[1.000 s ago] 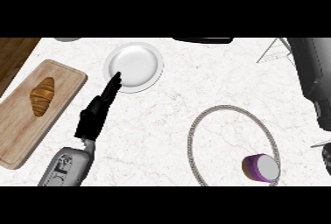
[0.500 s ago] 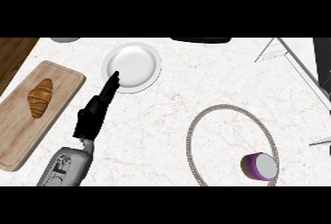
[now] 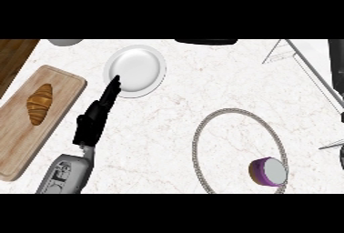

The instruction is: Pick the pear from the placemat and place it in the tiered shelf

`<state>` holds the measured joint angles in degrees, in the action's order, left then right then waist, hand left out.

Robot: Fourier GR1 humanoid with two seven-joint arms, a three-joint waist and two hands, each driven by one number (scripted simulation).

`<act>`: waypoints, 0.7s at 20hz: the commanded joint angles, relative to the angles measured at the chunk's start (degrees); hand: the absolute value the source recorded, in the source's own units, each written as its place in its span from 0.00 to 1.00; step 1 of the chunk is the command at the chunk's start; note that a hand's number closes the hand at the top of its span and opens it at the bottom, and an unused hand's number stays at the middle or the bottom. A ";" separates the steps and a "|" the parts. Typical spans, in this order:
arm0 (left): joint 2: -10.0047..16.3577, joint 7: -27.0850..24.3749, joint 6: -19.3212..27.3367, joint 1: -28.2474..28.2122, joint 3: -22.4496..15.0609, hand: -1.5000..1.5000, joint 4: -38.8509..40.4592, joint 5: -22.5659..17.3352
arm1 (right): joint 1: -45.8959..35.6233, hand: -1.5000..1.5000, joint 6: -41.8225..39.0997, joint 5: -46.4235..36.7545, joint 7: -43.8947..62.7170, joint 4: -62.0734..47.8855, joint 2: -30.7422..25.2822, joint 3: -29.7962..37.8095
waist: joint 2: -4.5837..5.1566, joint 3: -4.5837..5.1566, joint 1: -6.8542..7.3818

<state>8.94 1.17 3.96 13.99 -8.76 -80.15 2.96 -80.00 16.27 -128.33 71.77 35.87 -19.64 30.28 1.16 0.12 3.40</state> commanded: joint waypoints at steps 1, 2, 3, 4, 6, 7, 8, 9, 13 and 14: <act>-0.40 -0.46 -0.08 -0.02 0.21 0.50 0.15 -0.20 | -0.82 1.00 -1.94 -3.03 12.77 -2.72 -0.62 1.31 | 0.19 -0.06 0.04; -0.52 -1.05 -0.79 -0.72 0.28 0.50 0.22 -0.93 | 0.71 1.00 -0.22 -3.05 13.03 -2.02 -0.18 1.80 | 0.07 -0.07 -0.28; -1.09 -0.18 0.41 -0.97 -0.83 0.50 -0.56 0.52 | 1.35 1.00 0.18 -3.20 12.83 -2.18 -0.48 2.52 | 0.05 -0.11 -0.20; -1.08 -2.37 0.42 -2.19 -0.66 0.50 0.09 0.53 | 1.54 1.00 -1.07 -4.02 13.31 -2.17 -0.62 2.96 | 0.12 -0.07 -0.09; -1.01 1.94 0.38 0.49 -0.30 0.50 -0.96 0.23 | 1.50 1.00 -1.08 -5.58 11.84 -2.88 -2.20 3.15 | 0.08 -0.12 -0.17; 1.16 0.50 -0.60 -0.54 0.96 0.50 -1.41 0.06 | 2.66 1.00 -1.17 -5.85 9.32 -4.76 -3.17 3.37 | -0.01 -0.12 -0.22; 0.29 0.33 -1.27 0.22 1.13 0.50 -1.34 -1.19 | 3.00 1.00 -0.49 -6.95 9.75 -5.93 -2.65 3.00 | 0.20 -0.11 0.04; 0.54 0.27 -0.84 -0.22 0.60 0.50 -0.82 0.13 | 2.49 1.00 -0.76 -5.97 7.73 -6.77 -2.81 3.76 | -0.01 -0.12 -0.40; -1.37 -0.38 0.72 -1.40 -0.73 0.50 -0.52 1.32 | 3.54 1.00 2.17 -5.89 6.10 -6.30 -6.39 6.01 | 0.26 -0.17 0.03; -0.84 -1.35 -0.18 -0.91 0.12 0.50 -0.04 0.46 | 5.48 1.00 3.72 -6.40 8.65 -5.31 -4.74 6.07 | 0.29 -0.16 -0.14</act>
<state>8.56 0.64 3.72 13.43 -8.45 -80.36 3.25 -75.92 16.44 -134.12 68.31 31.04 -24.07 35.22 1.35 -0.01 3.21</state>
